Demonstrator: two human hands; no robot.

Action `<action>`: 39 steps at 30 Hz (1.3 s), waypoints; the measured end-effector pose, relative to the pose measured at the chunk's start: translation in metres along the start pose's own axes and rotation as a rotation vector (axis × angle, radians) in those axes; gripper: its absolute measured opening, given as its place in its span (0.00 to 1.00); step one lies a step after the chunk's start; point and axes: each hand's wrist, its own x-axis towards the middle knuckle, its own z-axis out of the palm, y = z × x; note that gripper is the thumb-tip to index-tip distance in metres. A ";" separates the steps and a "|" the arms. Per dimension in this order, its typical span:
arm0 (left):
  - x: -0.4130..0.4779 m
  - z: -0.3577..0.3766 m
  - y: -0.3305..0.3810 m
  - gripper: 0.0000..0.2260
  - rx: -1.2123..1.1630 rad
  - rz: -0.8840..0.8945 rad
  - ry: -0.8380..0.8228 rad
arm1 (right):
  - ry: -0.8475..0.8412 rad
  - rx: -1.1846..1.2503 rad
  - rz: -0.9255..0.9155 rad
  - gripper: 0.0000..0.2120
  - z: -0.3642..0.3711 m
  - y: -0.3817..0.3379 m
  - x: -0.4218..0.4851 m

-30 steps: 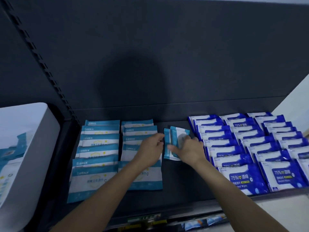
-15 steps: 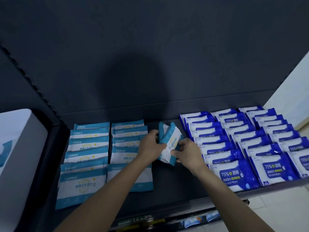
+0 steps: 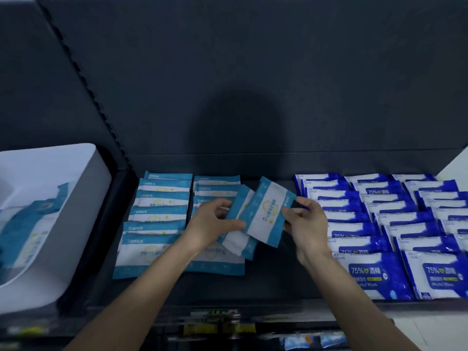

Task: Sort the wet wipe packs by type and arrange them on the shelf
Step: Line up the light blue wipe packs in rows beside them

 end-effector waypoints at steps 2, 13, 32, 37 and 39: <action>-0.009 -0.015 -0.006 0.13 0.012 -0.009 0.012 | -0.014 -0.039 -0.045 0.16 -0.001 -0.001 0.001; -0.060 -0.088 -0.025 0.12 0.471 -0.029 -0.136 | -0.530 -0.545 -0.438 0.16 0.014 -0.008 -0.013; -0.080 -0.103 -0.104 0.37 1.171 0.108 0.037 | -0.788 -1.511 -0.769 0.41 0.064 0.063 -0.064; -0.081 -0.107 -0.107 0.32 1.214 0.156 0.055 | -0.544 -1.564 -0.770 0.33 0.066 0.071 -0.078; -0.081 -0.102 -0.099 0.31 1.189 0.187 0.075 | -0.545 -1.505 -0.750 0.35 0.070 0.068 -0.081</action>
